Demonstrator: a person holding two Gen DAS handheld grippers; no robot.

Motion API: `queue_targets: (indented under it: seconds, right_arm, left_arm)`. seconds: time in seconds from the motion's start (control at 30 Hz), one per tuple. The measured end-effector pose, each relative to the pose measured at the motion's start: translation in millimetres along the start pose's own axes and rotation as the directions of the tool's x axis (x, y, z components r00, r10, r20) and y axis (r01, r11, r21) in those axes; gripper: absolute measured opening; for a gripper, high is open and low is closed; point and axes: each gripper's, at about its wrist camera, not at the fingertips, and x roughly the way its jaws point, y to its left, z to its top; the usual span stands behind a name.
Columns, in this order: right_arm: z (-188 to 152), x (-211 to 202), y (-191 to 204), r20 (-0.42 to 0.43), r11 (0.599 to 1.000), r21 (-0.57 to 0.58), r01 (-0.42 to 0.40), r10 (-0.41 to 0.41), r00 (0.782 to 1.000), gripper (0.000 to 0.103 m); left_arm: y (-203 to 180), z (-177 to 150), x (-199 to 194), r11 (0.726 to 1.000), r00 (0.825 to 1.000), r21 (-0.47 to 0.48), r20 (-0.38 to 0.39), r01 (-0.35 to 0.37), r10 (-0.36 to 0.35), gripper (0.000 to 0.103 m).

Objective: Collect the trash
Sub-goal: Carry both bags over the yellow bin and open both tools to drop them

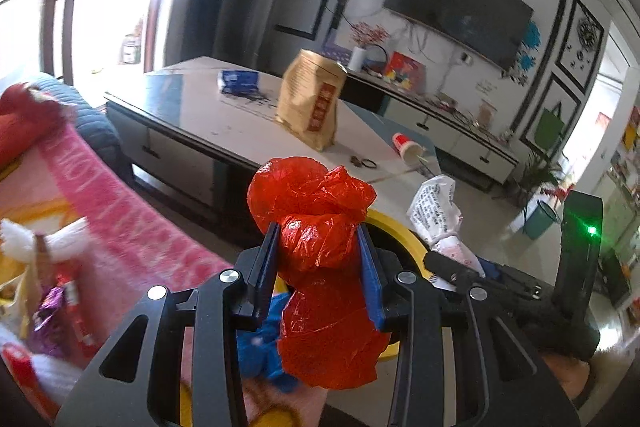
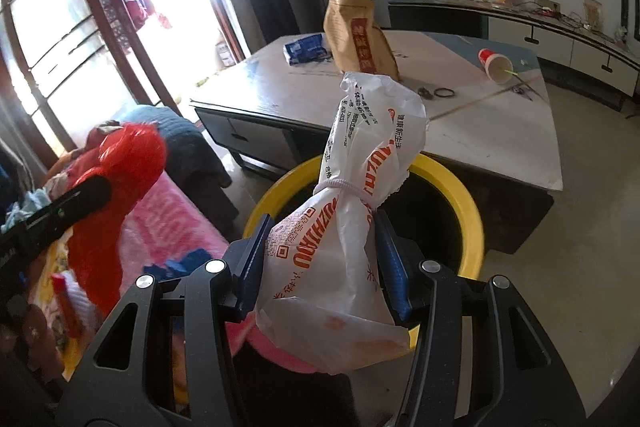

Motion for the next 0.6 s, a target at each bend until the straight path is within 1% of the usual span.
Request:
queue_targets:
  seconds: [0.23, 0.33, 0.37, 0.4, 0.43, 0.47, 0.5, 0.6]
  right_arm:
    - [-6, 14, -14, -0.050, 1.000, 0.012, 0.015, -0.014, 0.999, 0.043]
    - [-7, 19, -17, -0.061, 1.000, 0.015, 0.016, -0.015, 0.998, 0.044]
    - [-7, 20, -18, -0.056, 1.000, 0.015, 0.025, -0.024, 0.998, 0.046]
    - [-7, 22, -19, -0.053, 0.999, 0.013, 0.031, -0.031, 0.998, 0.050]
    - [-8, 23, -20, -0.054, 0.999, 0.005, 0.036, -0.036, 0.998, 0.058]
    - [-9, 25, -20, -0.056, 0.999, -0.006, 0.053, -0.053, 0.997, 0.062]
    - [-9, 25, -22, -0.053, 0.997, -0.009, 0.072, -0.073, 0.996, 0.065]
    - [-8, 23, -27, -0.047, 0.997, 0.009, 0.081, -0.080, 0.996, 0.066]
  left_arm:
    - [-14, 12, 43, 0.999, 0.997, 0.020, -0.071, 0.025, -0.024, 0.035]
    - [-19, 18, 62, 0.999, 0.995, 0.020, -0.098, 0.037, -0.035, 0.038]
    - [-21, 19, 66, 0.999, 0.994, 0.021, -0.101, 0.039, -0.036, 0.041]
    - [-22, 21, 75, 0.999, 0.993, 0.023, -0.110, 0.039, -0.036, 0.045]
    - [-23, 22, 82, 0.999, 0.992, 0.021, -0.122, 0.046, -0.043, 0.054]
    - [-24, 23, 88, 0.999, 0.990, 0.017, -0.132, 0.044, -0.041, 0.064]
    - [-24, 24, 91, 0.999, 0.990, 0.015, -0.135, 0.036, -0.033, 0.068]
    - [-21, 23, 91, 1.000, 0.991, 0.002, -0.134, 0.021, -0.021, 0.077]
